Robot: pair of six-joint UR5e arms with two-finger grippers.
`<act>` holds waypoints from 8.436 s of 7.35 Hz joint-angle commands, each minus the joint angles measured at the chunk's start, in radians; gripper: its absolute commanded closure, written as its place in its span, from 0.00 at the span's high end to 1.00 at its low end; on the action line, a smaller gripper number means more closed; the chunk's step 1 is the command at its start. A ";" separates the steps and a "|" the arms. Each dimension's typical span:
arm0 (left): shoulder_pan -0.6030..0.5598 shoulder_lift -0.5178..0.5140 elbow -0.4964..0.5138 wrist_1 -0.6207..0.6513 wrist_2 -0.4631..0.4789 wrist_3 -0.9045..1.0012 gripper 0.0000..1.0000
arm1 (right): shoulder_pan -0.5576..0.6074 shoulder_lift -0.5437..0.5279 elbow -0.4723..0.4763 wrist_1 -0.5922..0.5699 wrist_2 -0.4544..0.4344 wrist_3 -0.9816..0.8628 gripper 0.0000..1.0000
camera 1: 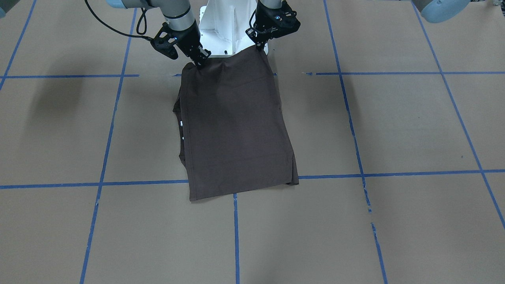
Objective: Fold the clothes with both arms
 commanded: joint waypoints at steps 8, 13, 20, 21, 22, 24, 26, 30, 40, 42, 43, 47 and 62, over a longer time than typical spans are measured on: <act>-0.351 -0.079 0.178 -0.084 -0.018 0.204 0.00 | 0.413 0.303 -0.379 0.060 0.221 -0.176 0.00; -0.458 -0.113 0.416 -0.296 -0.031 0.295 0.00 | 0.462 0.394 -0.642 0.197 0.226 -0.176 0.00; -0.481 -0.142 0.506 -0.368 -0.031 0.314 0.00 | 0.465 0.413 -0.671 0.199 0.226 -0.179 0.00; -0.481 -0.163 0.538 -0.370 -0.029 0.305 0.00 | 0.464 0.426 -0.685 0.199 0.226 -0.181 0.05; -0.484 -0.168 0.558 -0.371 -0.029 0.311 0.35 | 0.465 0.440 -0.706 0.199 0.224 -0.184 0.60; -0.558 -0.206 0.606 -0.368 -0.043 0.352 1.00 | 0.523 0.480 -0.770 0.200 0.259 -0.193 1.00; -0.597 -0.207 0.632 -0.368 -0.090 0.421 1.00 | 0.571 0.505 -0.818 0.199 0.318 -0.263 1.00; -0.629 -0.172 0.551 -0.353 -0.155 0.527 1.00 | 0.528 0.525 -0.779 0.107 0.315 -0.539 1.00; -1.401 0.273 0.511 -0.225 -0.520 2.221 1.00 | 1.227 -0.229 -0.282 -0.217 0.571 -2.020 1.00; -1.403 0.338 0.462 -0.297 -0.572 2.201 1.00 | 1.224 -0.278 -0.205 -0.211 0.572 -2.006 1.00; -1.403 0.356 0.473 -0.297 -0.549 2.196 1.00 | 1.220 -0.291 -0.221 -0.208 0.555 -2.023 1.00; -1.403 0.448 0.421 0.031 -0.544 2.206 1.00 | 1.264 -0.431 -0.243 -0.211 0.603 -2.014 1.00; -1.406 0.476 0.513 -0.026 -0.615 2.201 1.00 | 1.421 -0.489 -0.320 -0.206 0.581 -2.120 1.00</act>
